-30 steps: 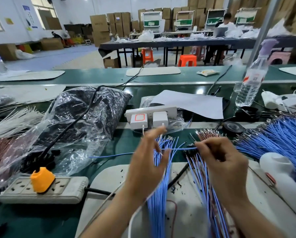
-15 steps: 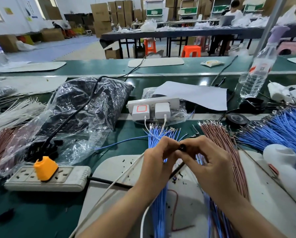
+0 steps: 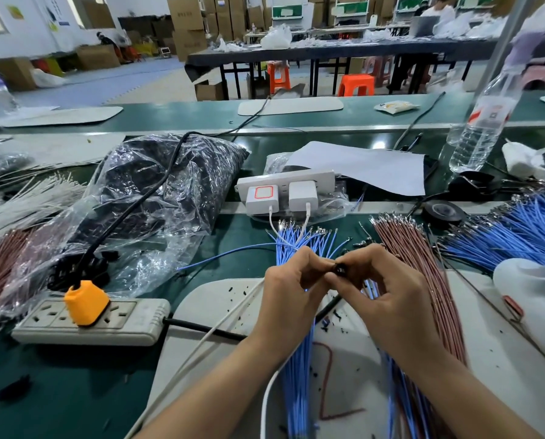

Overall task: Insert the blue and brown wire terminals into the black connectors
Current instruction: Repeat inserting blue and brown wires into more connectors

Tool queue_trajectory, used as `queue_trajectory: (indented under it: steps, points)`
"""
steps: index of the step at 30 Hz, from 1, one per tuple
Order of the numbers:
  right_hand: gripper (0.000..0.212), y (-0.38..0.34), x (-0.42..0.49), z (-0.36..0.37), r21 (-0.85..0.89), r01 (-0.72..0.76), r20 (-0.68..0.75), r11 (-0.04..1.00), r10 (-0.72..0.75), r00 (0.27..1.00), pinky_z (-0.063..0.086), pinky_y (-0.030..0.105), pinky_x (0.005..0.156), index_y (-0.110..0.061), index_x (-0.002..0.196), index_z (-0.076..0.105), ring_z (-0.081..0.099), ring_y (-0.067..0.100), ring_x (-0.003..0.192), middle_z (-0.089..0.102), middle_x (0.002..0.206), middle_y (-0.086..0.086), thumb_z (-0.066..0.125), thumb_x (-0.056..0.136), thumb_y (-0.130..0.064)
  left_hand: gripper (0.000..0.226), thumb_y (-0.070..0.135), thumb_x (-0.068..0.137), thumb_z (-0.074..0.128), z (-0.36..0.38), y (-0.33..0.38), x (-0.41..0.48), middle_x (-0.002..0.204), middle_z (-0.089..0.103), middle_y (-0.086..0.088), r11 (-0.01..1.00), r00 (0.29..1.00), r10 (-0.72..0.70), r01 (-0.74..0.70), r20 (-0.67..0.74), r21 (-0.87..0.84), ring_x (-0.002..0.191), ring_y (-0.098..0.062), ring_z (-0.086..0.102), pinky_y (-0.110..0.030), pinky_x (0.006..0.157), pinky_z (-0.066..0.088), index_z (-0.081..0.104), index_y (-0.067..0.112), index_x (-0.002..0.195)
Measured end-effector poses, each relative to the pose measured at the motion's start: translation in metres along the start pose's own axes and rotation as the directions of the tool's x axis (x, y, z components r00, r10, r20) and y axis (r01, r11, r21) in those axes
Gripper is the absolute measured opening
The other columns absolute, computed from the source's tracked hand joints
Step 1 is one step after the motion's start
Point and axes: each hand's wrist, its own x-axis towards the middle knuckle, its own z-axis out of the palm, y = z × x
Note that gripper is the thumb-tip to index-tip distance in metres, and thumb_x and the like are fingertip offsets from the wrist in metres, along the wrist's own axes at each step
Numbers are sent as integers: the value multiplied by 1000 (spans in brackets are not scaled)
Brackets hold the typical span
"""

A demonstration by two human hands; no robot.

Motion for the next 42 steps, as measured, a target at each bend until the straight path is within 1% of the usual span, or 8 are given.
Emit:
queue_trajectory:
  steps: [10,17,22,25,28,33,38,42]
  points:
    - [16,-5,-1,-1,-15,5,0,1000,-5,1000,51,23,59,-17,82,61,60,9,63,64,69,-3,76,75,-18,16,12,81,68,-1,-1,0,79,72,0,1000,1000,14,-14,3,12,75,-13,71,-28,71,57,59,26,79]
    - [15,-8,-1,-1,-122,73,6,990,-73,997,44,10,57,-4,76,63,56,8,61,60,63,-1,76,75,-13,16,8,83,70,-3,-5,1,68,66,5,994,999,-19,14,50,104,63,-11,63,-26,62,52,58,16,76]
    - [19,-9,8,-5,-54,-117,-8,992,117,993,46,11,59,-15,76,61,60,2,62,62,63,-12,80,74,-22,36,7,81,71,-2,-4,1,95,68,7,970,985,132,-151,113,190,83,-3,68,-11,77,50,56,16,113]
    - [23,-9,18,-22,-48,-156,-13,987,156,988,38,8,49,-23,73,62,56,1,53,61,59,-14,65,82,-44,24,15,88,66,-2,-3,1,99,70,3,934,966,238,-256,102,247,87,-1,66,-13,81,50,65,11,111]
    - [35,8,29,-48,-286,-284,-108,915,264,958,40,25,43,-15,66,61,54,16,45,60,53,-1,52,93,-35,19,19,89,64,-2,-6,1,94,69,6,928,965,259,-257,31,269,83,1,65,-11,79,49,67,10,106]
    - [38,28,30,-58,-712,-371,170,597,658,733,28,12,44,-23,54,55,49,4,52,54,53,-6,64,90,-33,8,33,91,57,-3,-4,0,87,71,3,961,985,172,-163,-19,224,77,-11,69,-29,74,56,54,30,98]
    - [19,21,26,-41,-711,-302,222,634,611,760,44,25,66,-18,78,73,64,18,73,68,70,-1,66,87,-34,7,37,90,55,-2,-4,-1,84,71,2,965,989,146,-137,-27,222,75,-14,69,-36,69,55,53,32,95]
    - [11,19,24,-36,-682,-309,214,663,585,783,49,27,70,-20,81,73,63,12,72,68,73,-7,66,87,-25,8,37,90,54,-2,-2,-1,83,71,2,962,987,158,-150,-19,229,73,-14,69,-36,67,55,51,32,95]
